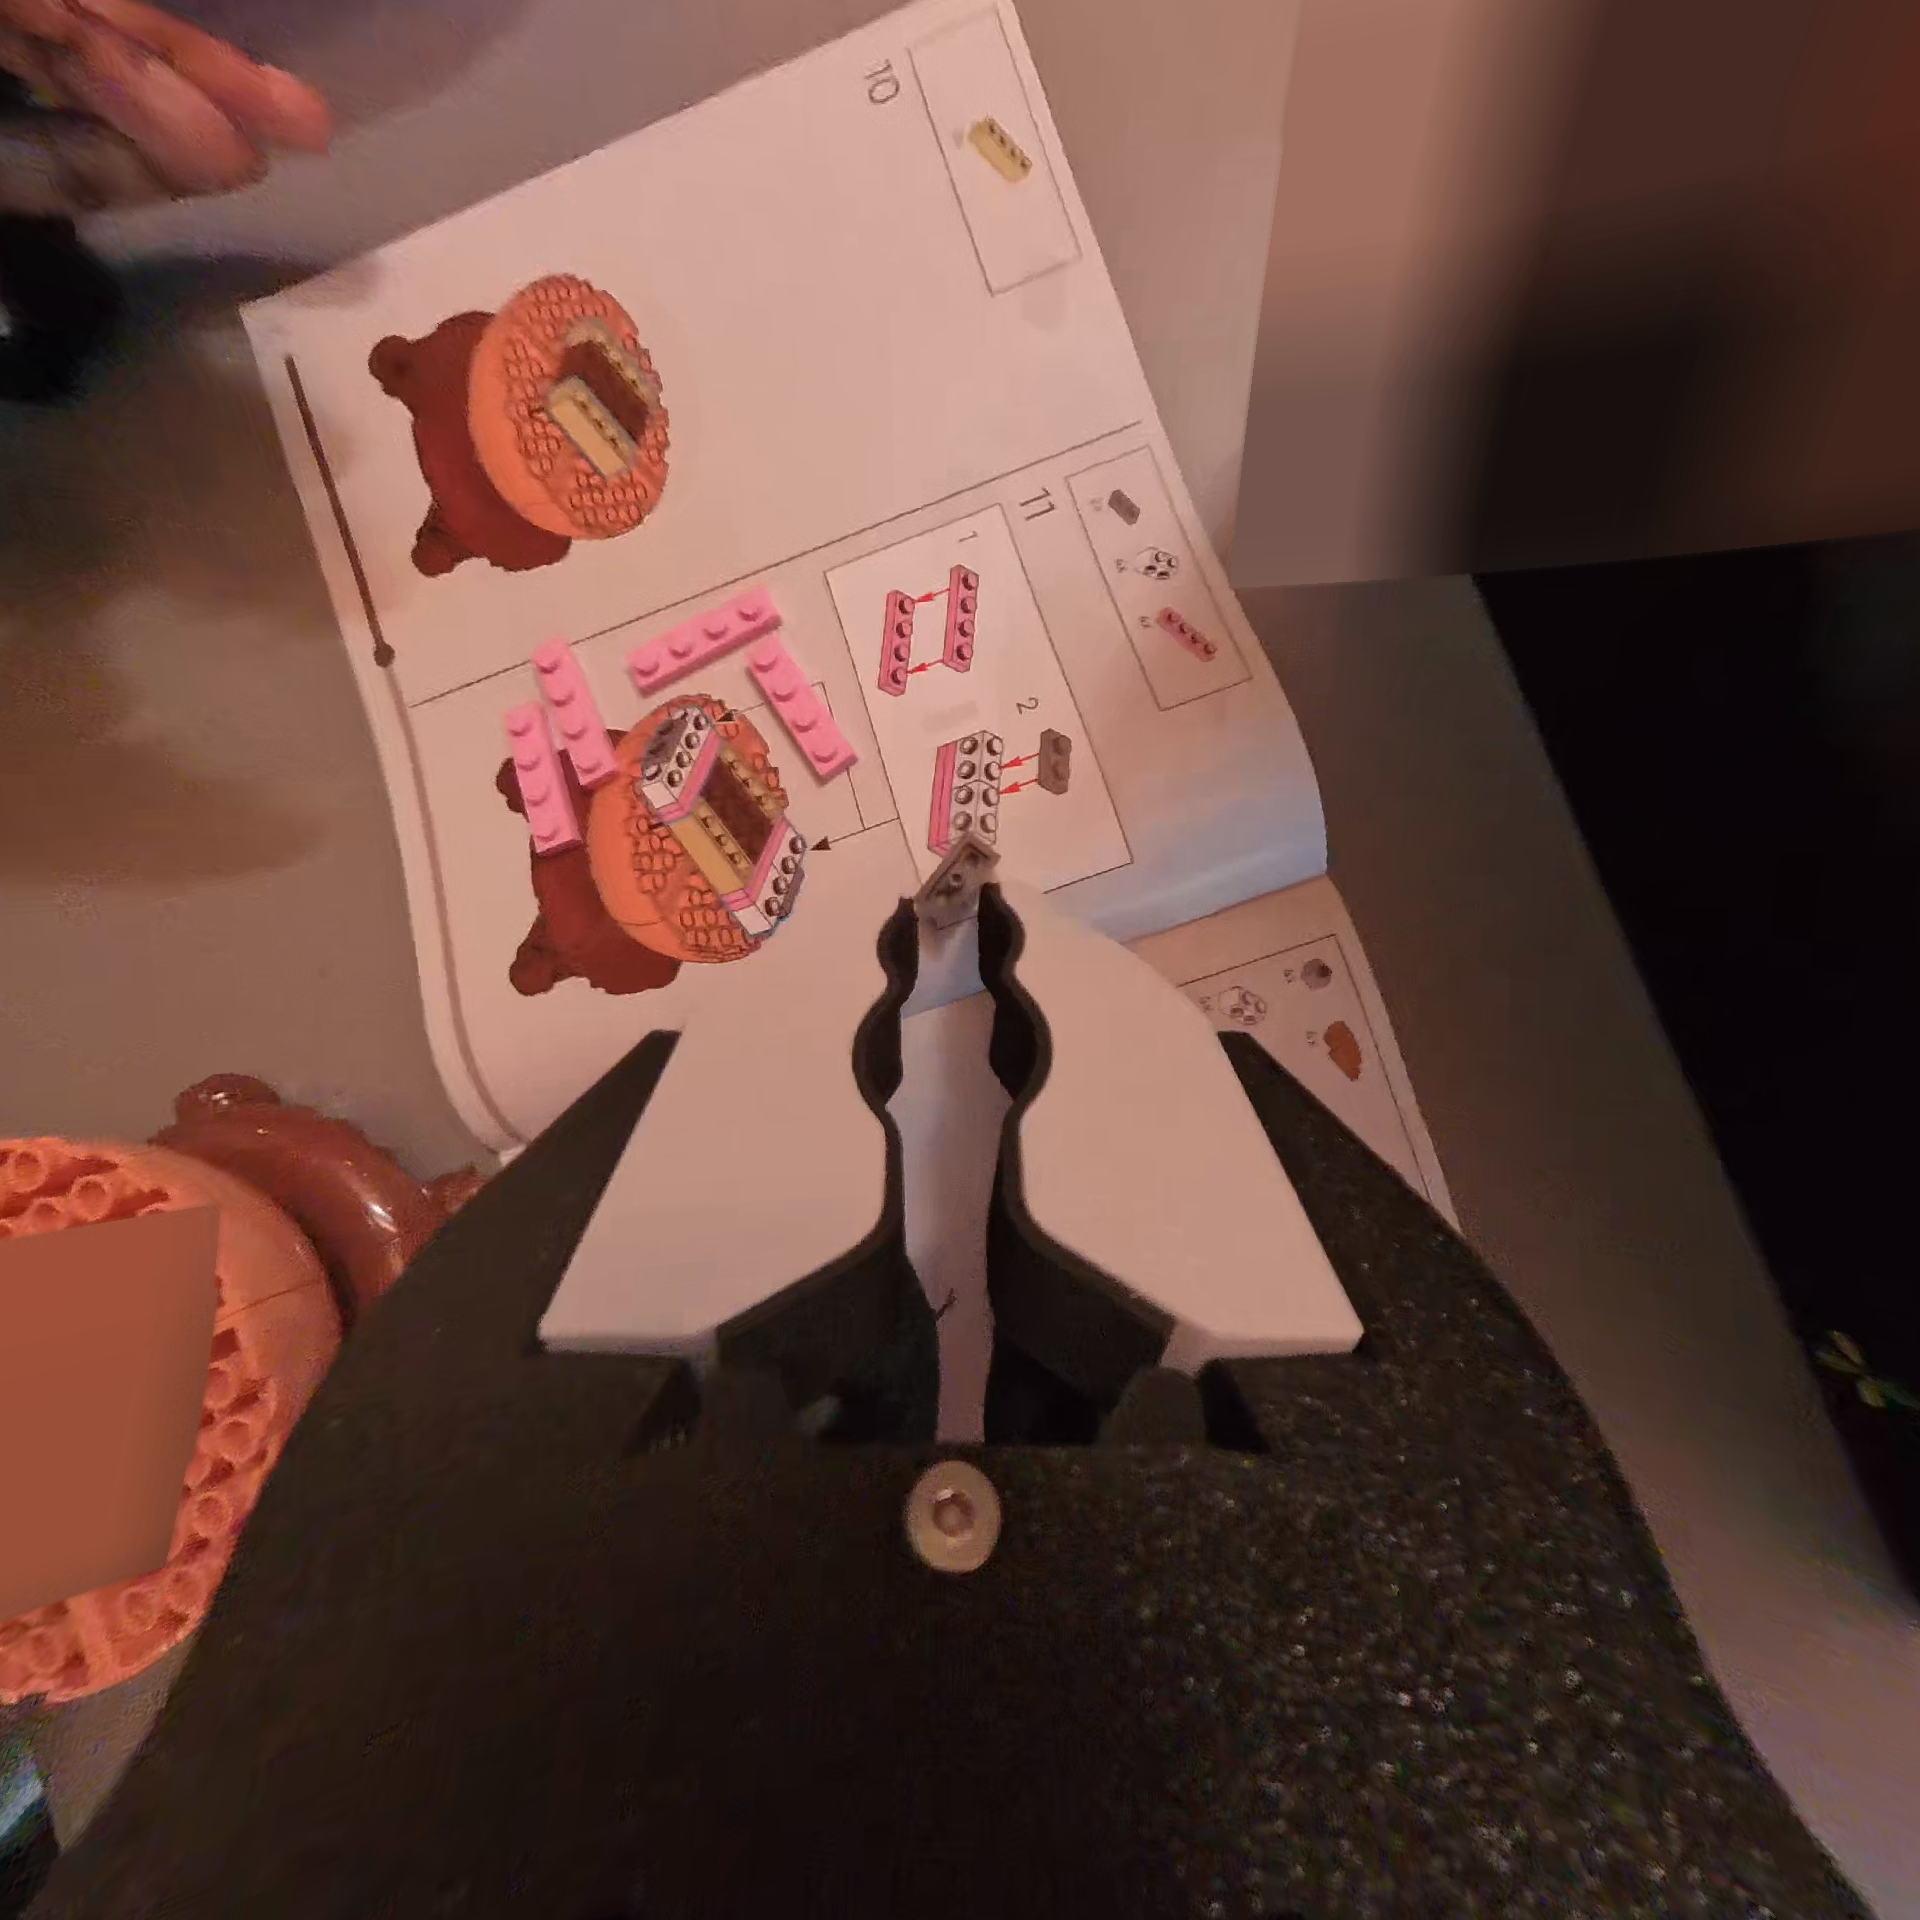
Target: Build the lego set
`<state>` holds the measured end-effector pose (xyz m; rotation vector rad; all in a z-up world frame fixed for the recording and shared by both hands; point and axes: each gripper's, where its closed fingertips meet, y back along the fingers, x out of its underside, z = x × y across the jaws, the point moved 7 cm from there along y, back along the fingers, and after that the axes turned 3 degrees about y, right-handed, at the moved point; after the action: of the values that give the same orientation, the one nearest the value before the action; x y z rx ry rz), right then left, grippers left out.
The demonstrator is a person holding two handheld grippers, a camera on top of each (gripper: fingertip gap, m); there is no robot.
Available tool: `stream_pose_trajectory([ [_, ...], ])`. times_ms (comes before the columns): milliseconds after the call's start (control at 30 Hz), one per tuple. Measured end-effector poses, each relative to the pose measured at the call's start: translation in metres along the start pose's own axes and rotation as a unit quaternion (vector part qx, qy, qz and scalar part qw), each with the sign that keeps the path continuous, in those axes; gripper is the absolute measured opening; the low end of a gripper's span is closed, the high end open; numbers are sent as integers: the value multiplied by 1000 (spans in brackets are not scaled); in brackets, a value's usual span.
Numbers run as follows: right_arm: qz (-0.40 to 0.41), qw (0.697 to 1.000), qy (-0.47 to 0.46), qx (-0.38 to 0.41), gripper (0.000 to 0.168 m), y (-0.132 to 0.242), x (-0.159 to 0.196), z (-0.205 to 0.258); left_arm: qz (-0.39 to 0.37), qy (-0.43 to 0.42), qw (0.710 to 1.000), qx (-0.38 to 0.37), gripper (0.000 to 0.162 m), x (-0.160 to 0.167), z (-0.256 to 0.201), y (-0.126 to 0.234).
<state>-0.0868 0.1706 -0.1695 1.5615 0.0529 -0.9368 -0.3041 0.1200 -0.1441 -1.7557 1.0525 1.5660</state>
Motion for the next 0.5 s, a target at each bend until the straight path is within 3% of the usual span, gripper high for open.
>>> stream_pose_trajectory([
  [267, -13, 999, 0, -31, 15, 3, 0, 14, -20, 18, 1000, 12, 44, -2, 1, 0],
  [500, -46, 999, 7, -12, 24, 16, -4, 16, -11, -34, 999, 0, 51, -1, -7, -1],
])
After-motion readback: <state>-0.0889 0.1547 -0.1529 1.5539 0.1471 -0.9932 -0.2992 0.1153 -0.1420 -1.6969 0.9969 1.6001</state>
